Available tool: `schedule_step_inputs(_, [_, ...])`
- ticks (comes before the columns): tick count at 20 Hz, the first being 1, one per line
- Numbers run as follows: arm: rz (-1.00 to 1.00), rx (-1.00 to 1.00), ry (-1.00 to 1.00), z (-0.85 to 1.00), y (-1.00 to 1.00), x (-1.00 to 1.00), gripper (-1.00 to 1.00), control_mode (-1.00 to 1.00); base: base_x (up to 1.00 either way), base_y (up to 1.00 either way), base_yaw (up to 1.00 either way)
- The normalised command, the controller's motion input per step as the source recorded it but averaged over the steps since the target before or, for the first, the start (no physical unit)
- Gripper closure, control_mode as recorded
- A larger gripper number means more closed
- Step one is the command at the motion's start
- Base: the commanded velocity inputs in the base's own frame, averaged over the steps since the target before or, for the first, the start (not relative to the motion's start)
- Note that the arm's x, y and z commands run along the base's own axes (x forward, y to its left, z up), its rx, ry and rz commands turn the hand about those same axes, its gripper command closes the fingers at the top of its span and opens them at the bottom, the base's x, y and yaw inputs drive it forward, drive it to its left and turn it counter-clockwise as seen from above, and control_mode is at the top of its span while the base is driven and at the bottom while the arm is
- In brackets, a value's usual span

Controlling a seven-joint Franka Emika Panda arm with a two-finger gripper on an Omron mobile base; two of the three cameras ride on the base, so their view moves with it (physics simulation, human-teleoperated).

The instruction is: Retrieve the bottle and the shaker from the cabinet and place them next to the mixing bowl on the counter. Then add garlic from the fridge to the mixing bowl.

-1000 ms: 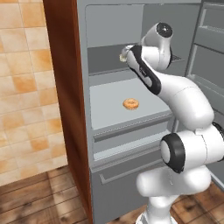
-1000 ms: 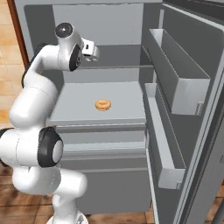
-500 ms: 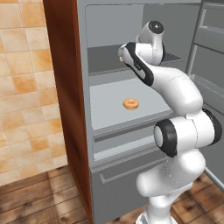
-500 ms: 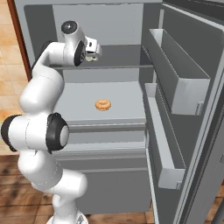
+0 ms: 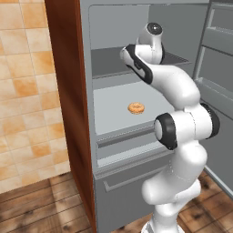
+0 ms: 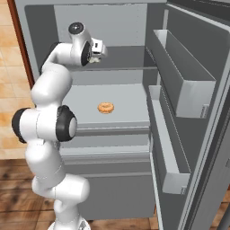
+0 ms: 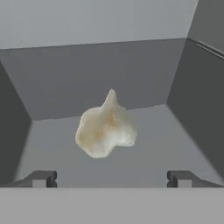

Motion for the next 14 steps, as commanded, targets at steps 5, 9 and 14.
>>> schedule_step_inputs(5, [0.0,0.0,0.06,-0.07,0.07,0.62,-1.0,-1.0,0.0,0.0,0.0])
schedule_step_inputs(9, [-0.01,0.0,0.01,-0.01,0.1,0.47,-1.0,-1.0,0.0,0.0,0.0])
schedule_step_inputs(14, [-0.04,0.0,0.05,-0.1,0.0,0.02,-1.0,-1.0,0.0,0.0,0.0])
